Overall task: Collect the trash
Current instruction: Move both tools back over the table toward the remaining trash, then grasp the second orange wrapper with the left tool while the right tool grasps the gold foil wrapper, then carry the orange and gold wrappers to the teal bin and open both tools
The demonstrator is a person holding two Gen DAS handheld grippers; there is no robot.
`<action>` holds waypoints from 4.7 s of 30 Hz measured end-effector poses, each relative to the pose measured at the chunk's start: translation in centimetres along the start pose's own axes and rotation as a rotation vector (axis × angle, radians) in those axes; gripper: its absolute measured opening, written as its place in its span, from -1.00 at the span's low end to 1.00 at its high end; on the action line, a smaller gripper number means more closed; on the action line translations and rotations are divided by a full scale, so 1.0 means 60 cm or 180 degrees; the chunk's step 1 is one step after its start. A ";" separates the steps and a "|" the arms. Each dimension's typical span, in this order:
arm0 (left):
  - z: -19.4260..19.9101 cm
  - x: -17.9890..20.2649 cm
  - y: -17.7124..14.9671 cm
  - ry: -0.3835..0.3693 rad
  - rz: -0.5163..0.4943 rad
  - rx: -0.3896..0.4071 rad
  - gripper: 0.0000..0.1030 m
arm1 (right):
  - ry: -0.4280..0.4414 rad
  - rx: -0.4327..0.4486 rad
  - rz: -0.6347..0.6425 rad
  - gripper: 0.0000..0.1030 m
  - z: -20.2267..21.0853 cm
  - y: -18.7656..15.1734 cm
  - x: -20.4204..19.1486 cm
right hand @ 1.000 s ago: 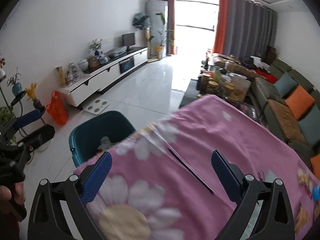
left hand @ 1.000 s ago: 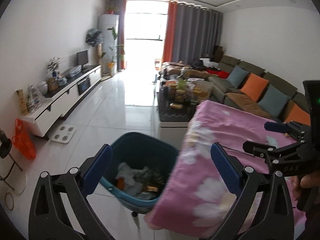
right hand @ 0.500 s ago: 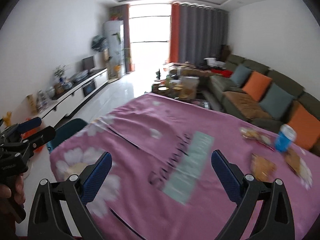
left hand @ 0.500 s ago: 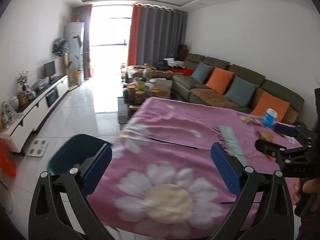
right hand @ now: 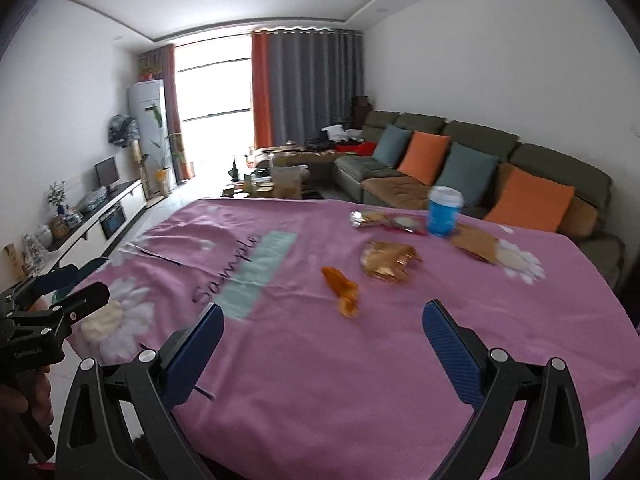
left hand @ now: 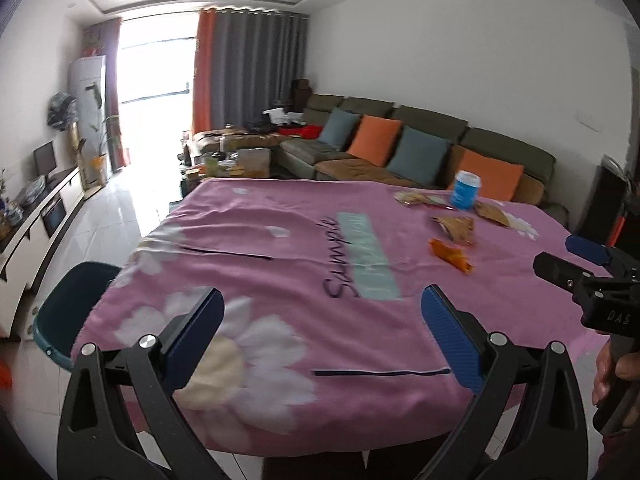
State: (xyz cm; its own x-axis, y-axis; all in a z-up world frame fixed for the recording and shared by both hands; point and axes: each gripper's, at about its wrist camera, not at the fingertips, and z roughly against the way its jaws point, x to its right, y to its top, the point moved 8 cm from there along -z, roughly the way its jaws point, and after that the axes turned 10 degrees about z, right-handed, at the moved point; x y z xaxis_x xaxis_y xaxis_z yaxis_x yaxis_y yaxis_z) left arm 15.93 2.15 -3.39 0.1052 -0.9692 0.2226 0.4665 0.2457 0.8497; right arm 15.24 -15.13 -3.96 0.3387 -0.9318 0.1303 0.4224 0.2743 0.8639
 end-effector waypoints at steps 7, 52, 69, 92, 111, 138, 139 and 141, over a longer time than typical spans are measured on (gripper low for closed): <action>-0.025 0.076 -0.021 -0.0229 -0.0275 -0.0121 0.89 | -0.0145 -0.0097 -0.0183 0.87 0.009 -0.042 0.052; -0.418 0.293 -0.042 -0.0993 -0.0375 -0.1536 -0.36 | 0.0474 -0.1331 -0.0181 0.39 -0.389 0.007 0.138; -0.371 0.230 -0.008 -0.0991 -0.0144 -0.1290 -0.77 | 0.0523 -0.1039 -0.0235 -0.35 -0.334 0.034 0.131; -0.119 -0.113 0.120 -0.0047 0.0318 -0.0234 -0.77 | 0.1280 -0.0441 0.0327 -0.36 -0.212 0.162 -0.161; 0.071 -0.426 0.121 0.1008 0.0759 0.0113 -0.77 | 0.2197 -0.0291 0.1010 -0.36 -0.184 0.250 -0.495; 0.034 -0.607 0.049 0.1447 0.1142 -0.0234 -0.77 | 0.2349 -0.0864 0.1691 -0.36 -0.275 0.203 -0.734; 0.023 -0.610 0.050 0.1445 0.1142 -0.0253 -0.77 | 0.2351 -0.0906 0.1707 -0.36 -0.283 0.199 -0.738; 0.003 -0.616 0.049 0.1442 0.1141 -0.0301 -0.77 | 0.2348 -0.0962 0.1740 -0.36 -0.293 0.193 -0.748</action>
State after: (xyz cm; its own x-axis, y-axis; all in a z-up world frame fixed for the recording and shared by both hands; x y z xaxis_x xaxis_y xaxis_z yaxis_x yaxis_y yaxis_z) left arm 13.23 38.69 -9.03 0.6263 -0.7404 0.2440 0.4067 0.5773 0.7081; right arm 19.72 34.03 -8.34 0.9520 -0.3020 0.0498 0.2133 0.7714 0.5996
